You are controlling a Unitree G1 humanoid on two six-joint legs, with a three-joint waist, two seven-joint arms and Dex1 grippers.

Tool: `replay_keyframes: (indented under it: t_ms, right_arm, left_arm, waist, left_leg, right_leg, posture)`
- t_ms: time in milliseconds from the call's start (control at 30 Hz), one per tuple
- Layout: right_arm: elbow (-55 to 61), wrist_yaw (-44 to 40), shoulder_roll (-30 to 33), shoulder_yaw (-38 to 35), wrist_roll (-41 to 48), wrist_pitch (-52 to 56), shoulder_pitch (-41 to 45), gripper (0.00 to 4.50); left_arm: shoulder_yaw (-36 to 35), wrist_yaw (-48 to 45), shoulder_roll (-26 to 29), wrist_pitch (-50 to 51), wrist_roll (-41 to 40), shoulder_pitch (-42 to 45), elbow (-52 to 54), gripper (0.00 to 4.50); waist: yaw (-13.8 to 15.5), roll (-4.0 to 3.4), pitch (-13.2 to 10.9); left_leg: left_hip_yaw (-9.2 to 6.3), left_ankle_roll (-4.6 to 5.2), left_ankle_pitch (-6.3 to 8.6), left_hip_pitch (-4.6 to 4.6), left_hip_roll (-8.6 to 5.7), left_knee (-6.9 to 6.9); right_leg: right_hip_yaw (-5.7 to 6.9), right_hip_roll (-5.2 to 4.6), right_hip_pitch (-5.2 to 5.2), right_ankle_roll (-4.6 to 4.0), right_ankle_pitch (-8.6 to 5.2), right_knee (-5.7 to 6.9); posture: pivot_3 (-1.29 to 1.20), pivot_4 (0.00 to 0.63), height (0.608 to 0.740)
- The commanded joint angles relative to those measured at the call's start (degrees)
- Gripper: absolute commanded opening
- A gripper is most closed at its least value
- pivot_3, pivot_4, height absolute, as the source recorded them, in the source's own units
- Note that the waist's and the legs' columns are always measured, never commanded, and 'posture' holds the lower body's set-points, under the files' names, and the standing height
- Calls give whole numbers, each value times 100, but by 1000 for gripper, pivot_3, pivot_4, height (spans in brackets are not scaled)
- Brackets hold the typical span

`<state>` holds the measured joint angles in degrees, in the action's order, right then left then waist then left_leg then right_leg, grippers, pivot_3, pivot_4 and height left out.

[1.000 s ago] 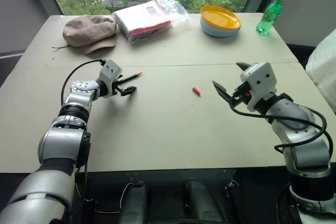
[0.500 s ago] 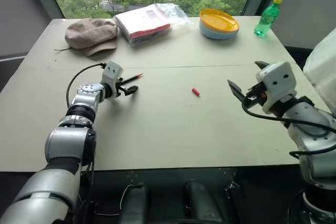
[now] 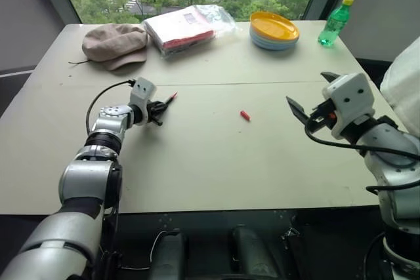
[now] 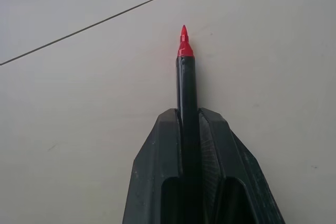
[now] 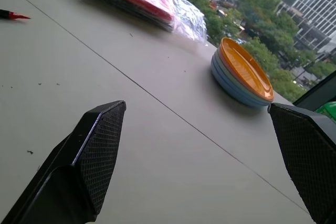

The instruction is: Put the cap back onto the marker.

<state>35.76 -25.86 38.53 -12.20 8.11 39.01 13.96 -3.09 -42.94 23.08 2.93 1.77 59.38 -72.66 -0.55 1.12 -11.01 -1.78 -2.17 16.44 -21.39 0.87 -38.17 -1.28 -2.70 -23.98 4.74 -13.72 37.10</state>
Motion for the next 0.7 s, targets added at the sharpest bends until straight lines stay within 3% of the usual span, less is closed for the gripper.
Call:
replay_keyframes:
  t_ms: [33, 533, 600, 700]
  right_arm:
    - [147, 25, 64, -145, 16, -39, 47, 4500]
    - [388, 8, -7, -171, 201, 252, -113, 4500]
    - [375, -41, 36, -151, 272, 284, -97, 4500]
    - [260, -116, 124, -91, 309, 276, 44, 4500]
  left_arm:
    - [136, -223, -157, 285, 137, -172, -237, 344]
    - [603, -327, -329, -264, 440, -745, 539, 344]
    - [577, -286, -383, -239, 416, -822, 642, 1]
    - [533, -162, -445, -217, 380, -895, 753, 1]
  waist:
    - [0, 0, 0]
    - [60, -4, 3]
    - [79, -11, 8]
    - [109, -16, 11]
  left_leg:
    - [0, 0, 0, 0, 0, 0]
    - [1, 0, 0, -2, -2, 0]
    - [2, 0, 0, -2, -2, 0]
    - [3, 0, 0, -2, -2, 0]
  right_leg:
    - [0, 0, 0, 0, 0, 0]
    - [0, -4, 1, 0, 0, -7]
    - [-1, -4, 1, 0, 0, -8]
    - [-2, -4, 2, 1, 0, -9]
  posture:
    - [0, 150, 740]
    - [0, 150, 740]
    - [0, 150, 740]
    - [0, 150, 740]
